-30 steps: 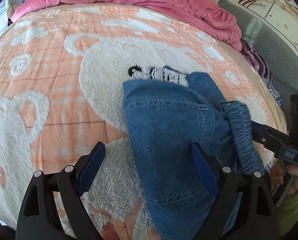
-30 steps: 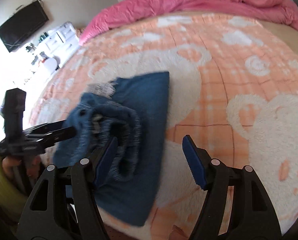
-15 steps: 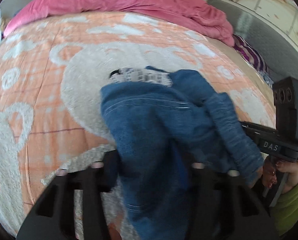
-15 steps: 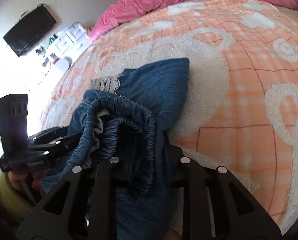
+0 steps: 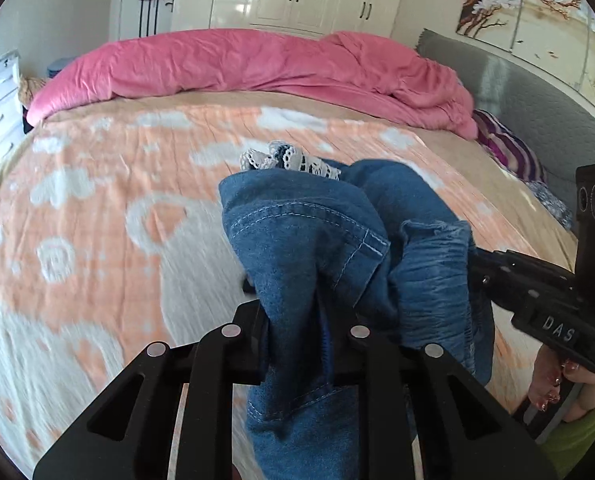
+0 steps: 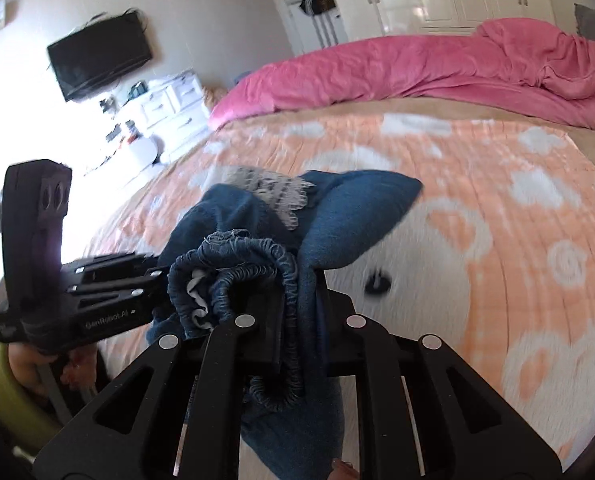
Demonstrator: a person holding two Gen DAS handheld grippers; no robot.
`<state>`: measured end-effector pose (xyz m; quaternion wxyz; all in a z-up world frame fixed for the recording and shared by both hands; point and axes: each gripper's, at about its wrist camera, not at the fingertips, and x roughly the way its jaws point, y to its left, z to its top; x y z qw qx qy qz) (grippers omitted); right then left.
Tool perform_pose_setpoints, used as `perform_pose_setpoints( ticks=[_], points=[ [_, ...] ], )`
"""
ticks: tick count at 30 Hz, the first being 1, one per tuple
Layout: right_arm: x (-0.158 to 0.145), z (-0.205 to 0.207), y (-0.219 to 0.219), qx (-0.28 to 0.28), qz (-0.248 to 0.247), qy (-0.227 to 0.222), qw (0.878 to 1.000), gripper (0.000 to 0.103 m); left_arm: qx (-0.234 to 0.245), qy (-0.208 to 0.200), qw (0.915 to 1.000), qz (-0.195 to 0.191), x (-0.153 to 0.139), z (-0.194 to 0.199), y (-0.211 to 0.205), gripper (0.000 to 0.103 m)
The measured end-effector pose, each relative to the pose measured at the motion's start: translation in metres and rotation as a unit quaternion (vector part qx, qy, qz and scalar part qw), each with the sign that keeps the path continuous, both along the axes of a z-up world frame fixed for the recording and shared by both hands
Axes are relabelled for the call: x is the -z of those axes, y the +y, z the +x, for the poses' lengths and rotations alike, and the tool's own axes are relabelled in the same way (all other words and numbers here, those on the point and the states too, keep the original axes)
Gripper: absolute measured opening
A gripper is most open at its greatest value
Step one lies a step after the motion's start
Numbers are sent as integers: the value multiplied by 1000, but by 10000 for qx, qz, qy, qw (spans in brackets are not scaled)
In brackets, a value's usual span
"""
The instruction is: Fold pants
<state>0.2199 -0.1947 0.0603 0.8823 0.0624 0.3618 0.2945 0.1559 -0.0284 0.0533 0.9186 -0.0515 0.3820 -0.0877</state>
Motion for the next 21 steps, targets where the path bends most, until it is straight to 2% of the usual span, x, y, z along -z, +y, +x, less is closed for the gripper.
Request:
perform_pose_setpoints(
  ticks=[4,7,10,12,14,16,19,21],
  points=[
    [8,32,8,140,-138,23,9998,7,-150,-6,9998,140,2,35,2,18],
    [30,53,15,232,-352,236,9988,7,-193,221,9995,100,26,62,5,18],
    [68,70,13,507,-641,710,9941,8,-247,506,9983,114,58,76,9,19],
    [91,74,6,705,-793,955,9898,14,-316,627,9974,137,70,79,13,26],
    [104,73,-6,861,-547,1134,9883,16,-340,638,9974,77,72,79,17,31],
    [105,70,-12,951,-395,1172,9878,20,-386,633,9972,103,72,78,19,37],
    [103,67,-12,1001,-504,1136,9872,27,-498,663,9965,52,77,74,24,49],
    [100,62,-10,1055,-689,1057,9864,35,-538,680,9962,9,77,71,26,54]
  ],
)
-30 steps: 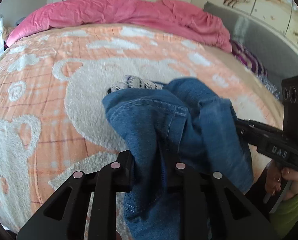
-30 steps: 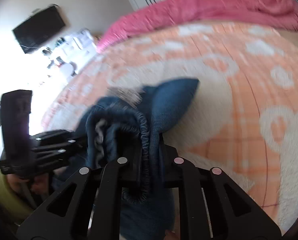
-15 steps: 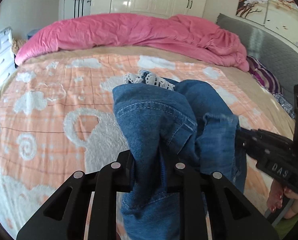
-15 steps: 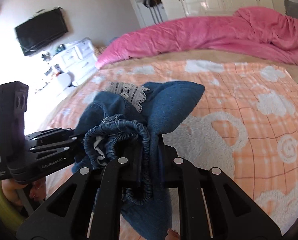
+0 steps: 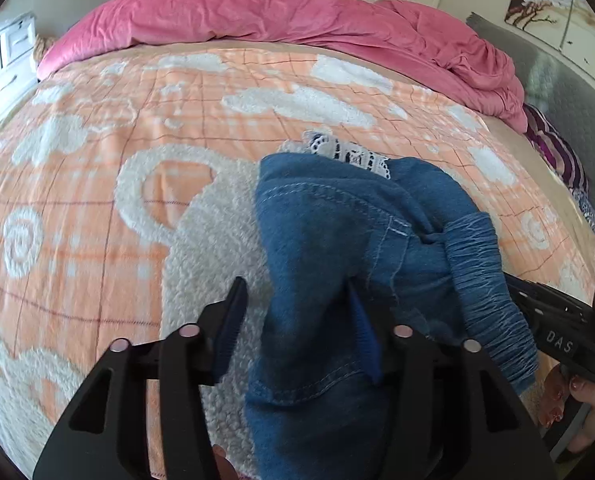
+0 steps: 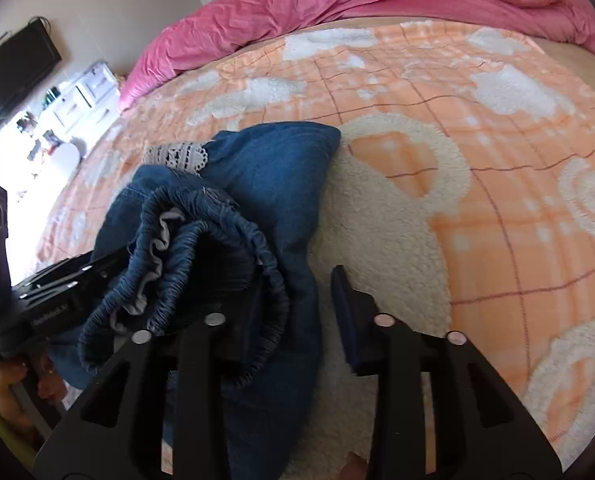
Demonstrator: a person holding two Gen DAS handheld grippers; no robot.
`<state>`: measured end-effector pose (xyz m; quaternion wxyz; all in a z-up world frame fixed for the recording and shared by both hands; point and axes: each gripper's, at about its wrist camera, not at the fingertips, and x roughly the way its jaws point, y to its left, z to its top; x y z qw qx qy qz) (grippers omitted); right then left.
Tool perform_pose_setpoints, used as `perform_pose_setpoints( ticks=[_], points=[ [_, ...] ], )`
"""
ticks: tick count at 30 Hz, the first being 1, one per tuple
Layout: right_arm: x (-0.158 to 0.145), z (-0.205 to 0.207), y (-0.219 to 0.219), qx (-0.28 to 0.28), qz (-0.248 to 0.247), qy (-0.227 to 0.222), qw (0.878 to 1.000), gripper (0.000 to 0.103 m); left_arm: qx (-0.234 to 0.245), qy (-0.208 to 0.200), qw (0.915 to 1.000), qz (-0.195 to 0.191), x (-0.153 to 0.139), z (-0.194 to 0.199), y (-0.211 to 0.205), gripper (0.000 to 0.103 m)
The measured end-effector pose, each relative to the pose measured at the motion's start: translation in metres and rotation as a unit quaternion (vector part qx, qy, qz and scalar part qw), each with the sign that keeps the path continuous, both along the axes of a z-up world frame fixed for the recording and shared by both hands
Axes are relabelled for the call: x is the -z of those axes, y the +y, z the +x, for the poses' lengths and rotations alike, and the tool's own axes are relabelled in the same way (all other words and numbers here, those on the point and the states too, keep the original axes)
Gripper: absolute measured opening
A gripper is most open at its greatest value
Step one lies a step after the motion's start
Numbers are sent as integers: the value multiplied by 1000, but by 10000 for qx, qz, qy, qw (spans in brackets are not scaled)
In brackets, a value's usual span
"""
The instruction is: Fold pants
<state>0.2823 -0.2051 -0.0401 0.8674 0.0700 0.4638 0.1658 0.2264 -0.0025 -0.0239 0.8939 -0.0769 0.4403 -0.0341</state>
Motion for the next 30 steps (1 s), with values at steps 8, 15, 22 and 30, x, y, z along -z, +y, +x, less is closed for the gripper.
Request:
perform_pose_setpoints(
  ticks=[8,15,22,30],
  points=[
    [-4,-21,-7,77,-254,-83,9996,52,-60,19,10000,66,-4,-19,6,67],
    [-6,-47,-12,144,-511,-142,9985,59,-69,-112,9994,306,-14,-49,2,70],
    [-8,-76,-19,113,-659,-218,9975,72,-139,-364,9992,69,-25,-94,-1,82],
    [-16,-118,-25,80,-748,-361,9965,88,6,-508,9987,36,-32,-136,-10,93]
  ],
)
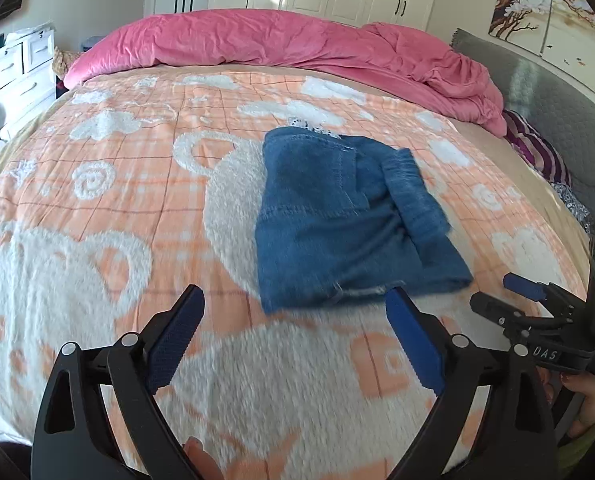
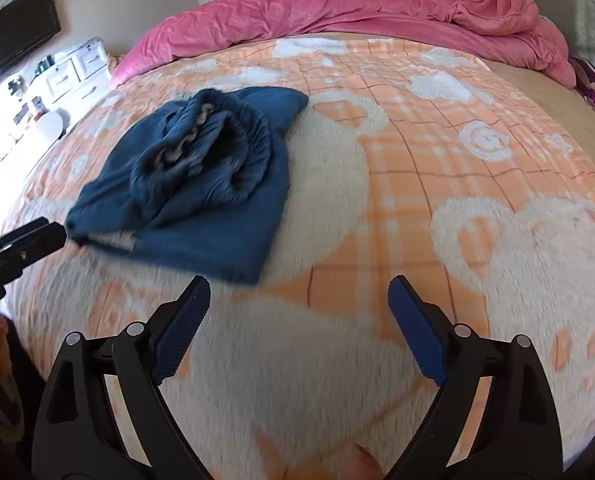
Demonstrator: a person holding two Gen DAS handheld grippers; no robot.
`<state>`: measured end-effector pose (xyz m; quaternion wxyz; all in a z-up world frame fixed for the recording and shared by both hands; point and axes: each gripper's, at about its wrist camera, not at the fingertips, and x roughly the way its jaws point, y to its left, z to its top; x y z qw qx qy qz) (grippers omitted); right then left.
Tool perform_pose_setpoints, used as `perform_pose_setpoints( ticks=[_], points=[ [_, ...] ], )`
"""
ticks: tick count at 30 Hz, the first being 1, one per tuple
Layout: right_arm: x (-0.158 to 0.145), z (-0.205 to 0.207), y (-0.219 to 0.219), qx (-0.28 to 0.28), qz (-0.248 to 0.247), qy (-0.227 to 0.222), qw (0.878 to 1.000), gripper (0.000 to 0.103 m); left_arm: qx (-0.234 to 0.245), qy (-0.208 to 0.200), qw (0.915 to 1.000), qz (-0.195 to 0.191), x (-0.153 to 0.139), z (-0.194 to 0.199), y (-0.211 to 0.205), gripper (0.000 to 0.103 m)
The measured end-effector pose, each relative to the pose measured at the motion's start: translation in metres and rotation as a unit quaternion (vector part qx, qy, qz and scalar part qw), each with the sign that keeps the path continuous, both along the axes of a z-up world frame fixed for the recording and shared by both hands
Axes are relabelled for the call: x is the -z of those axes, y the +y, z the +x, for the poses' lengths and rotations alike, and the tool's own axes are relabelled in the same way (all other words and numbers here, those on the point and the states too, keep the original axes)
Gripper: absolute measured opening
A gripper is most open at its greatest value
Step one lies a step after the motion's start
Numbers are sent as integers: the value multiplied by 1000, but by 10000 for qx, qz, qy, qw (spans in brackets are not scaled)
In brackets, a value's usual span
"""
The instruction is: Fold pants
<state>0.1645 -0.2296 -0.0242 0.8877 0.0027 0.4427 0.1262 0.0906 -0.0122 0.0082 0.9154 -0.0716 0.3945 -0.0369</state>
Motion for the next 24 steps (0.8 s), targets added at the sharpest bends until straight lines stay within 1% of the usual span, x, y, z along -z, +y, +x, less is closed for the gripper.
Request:
perform_pose_setpoints(
  ticks=[5,8,15,19,24],
  points=[
    [-2,-24,-1,-44,-81,-50,9999,91,103,-98,9999,33,-3,-23,-5,95],
    [-2,-34,-3,-27,-113,-69,9999,92,147,-65,9999,19,-1,-36,-6,97],
    [-5,-54,-6,29,15,-116,9999,93,89,-102,9999,48,0,-55,-6,98],
    [-15,-71,-7,54,20,-338,9994,94,34,-156,9999,45,-3,-66,-3,98],
    [-34,-91,-12,143,152,-729,9971,94,32,-197,9998,1,-6,-78,-1,98]
  ],
)
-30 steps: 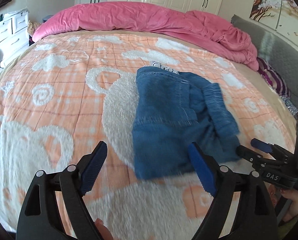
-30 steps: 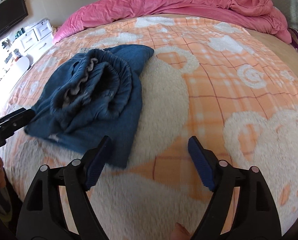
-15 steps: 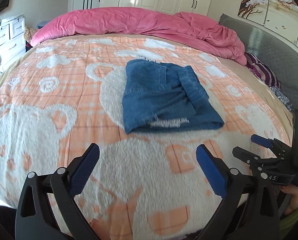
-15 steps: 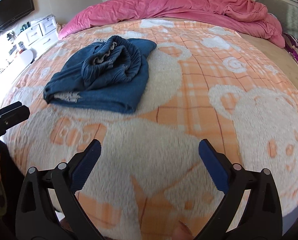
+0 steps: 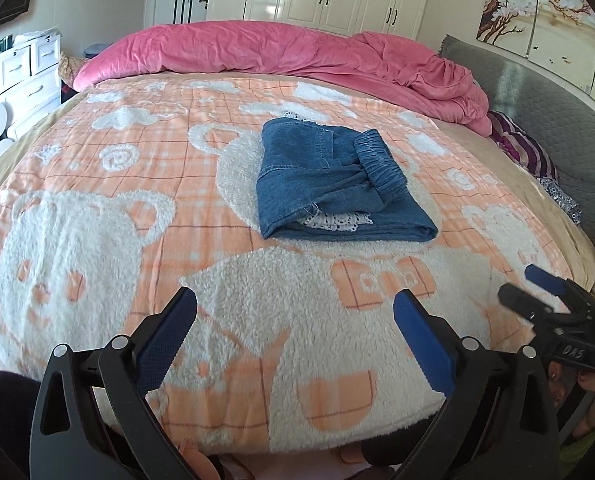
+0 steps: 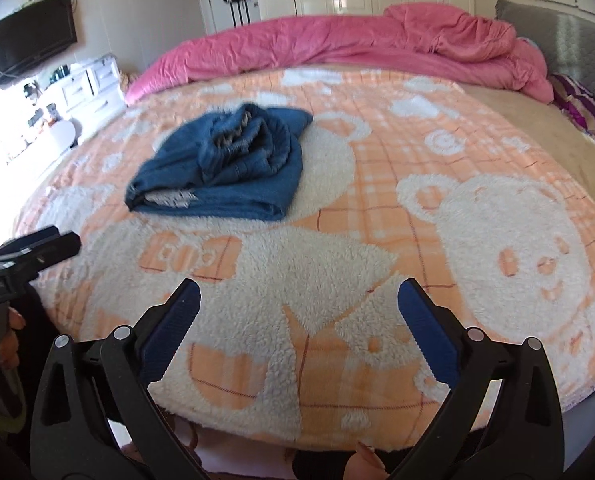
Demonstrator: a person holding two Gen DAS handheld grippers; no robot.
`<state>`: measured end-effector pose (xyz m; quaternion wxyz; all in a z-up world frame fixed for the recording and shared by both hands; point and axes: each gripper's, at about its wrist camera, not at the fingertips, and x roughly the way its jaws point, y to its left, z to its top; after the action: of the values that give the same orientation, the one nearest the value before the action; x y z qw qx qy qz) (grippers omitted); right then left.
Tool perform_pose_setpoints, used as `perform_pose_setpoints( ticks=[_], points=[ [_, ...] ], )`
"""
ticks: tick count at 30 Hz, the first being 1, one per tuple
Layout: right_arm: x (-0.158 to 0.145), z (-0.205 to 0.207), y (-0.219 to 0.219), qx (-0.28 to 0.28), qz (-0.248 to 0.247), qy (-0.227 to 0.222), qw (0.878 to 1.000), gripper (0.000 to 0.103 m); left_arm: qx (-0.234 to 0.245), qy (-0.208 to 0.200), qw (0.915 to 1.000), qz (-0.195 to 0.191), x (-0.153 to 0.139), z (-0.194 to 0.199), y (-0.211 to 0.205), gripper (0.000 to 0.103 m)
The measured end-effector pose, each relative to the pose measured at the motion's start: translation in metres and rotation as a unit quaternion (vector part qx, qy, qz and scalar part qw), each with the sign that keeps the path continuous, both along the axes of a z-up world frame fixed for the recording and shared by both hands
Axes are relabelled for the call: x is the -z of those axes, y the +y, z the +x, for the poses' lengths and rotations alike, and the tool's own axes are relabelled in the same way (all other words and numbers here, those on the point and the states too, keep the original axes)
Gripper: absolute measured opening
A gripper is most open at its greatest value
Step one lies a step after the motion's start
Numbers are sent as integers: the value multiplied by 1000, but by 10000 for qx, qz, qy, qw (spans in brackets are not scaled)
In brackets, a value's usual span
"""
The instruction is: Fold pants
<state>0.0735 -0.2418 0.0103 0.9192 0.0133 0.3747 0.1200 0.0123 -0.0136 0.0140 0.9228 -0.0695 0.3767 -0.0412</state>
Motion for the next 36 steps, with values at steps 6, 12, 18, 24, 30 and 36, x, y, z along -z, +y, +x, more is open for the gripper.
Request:
perform_pose_setpoints(
  ticks=[6,12,18,24,30,36],
  points=[
    [-17,-20,0,-8,28,-302,9995,94,37,-110,9999,22,-5,-16,-4,98],
    [-27,-28,5,-79,-7,-448,9990,94,19,-177,9998,19,-8,-20,-3,98],
    [-25,-25,11,-60,-52,-398,9992,94,1,-58,10000,-33,-4,-15,0,98],
    [-20,-22,11,-2,-71,-311,9995,94,-11,36,10000,-51,2,-10,3,98],
    [-18,-20,7,125,-96,-270,9995,94,-12,104,9999,-68,5,-8,4,98],
    [-14,-19,8,194,-162,-190,9995,94,-19,115,9999,-38,6,-7,4,98]
  ],
)
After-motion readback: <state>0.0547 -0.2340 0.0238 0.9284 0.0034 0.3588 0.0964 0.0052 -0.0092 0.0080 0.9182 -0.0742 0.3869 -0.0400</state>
